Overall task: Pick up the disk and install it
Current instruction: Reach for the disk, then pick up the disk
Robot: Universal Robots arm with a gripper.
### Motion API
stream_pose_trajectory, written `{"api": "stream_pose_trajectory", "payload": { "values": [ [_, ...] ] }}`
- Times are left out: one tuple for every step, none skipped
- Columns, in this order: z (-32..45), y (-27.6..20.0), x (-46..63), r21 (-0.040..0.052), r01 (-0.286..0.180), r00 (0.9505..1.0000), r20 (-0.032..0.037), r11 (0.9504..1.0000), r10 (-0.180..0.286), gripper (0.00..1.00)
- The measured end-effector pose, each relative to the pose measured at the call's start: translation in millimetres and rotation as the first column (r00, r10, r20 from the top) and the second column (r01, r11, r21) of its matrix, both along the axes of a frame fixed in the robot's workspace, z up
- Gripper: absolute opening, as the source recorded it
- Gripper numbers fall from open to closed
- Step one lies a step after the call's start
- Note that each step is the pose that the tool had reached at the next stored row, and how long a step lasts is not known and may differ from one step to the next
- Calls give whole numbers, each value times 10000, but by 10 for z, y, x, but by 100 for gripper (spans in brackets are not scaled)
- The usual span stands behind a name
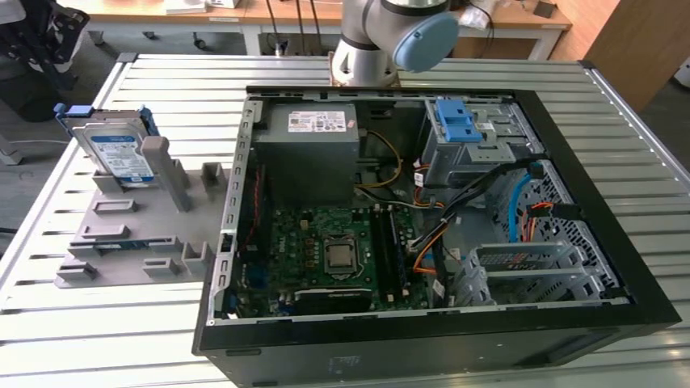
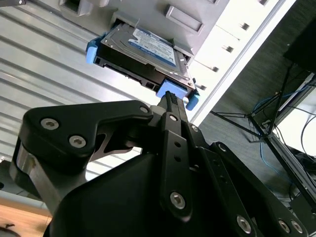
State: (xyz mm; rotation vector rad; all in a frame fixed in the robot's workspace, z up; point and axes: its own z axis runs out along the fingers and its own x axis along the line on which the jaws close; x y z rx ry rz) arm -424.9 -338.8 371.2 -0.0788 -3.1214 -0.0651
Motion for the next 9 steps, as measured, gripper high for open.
{"api": "stream_pose_trajectory", "payload": {
  "values": [
    [-1, 2, -15, 1, 0, 10000, 0, 10000, 0, 11],
    [-1, 2, -18, 0, 0, 10000, -1, 10000, 0, 11],
    [-1, 2, -18, 0, -1, 10000, 0, 10000, 1, 11],
    [-1, 2, -23, 0, 0, 10000, -1, 10000, 0, 11],
    [-2, 2, -26, 0, 0, 10000, 0, 10000, 0, 11],
    [-1, 2, -27, 0, 0, 10000, 0, 10000, 0, 11],
    [-2, 2, -27, 1, 0, 10000, 0, 10000, 0, 11],
    [-1, 2, -27, 0, 0, 10000, 0, 10000, 0, 11],
    [-2, 2, -28, 0, 0, 10000, 0, 10000, 0, 11]
  ]
}}
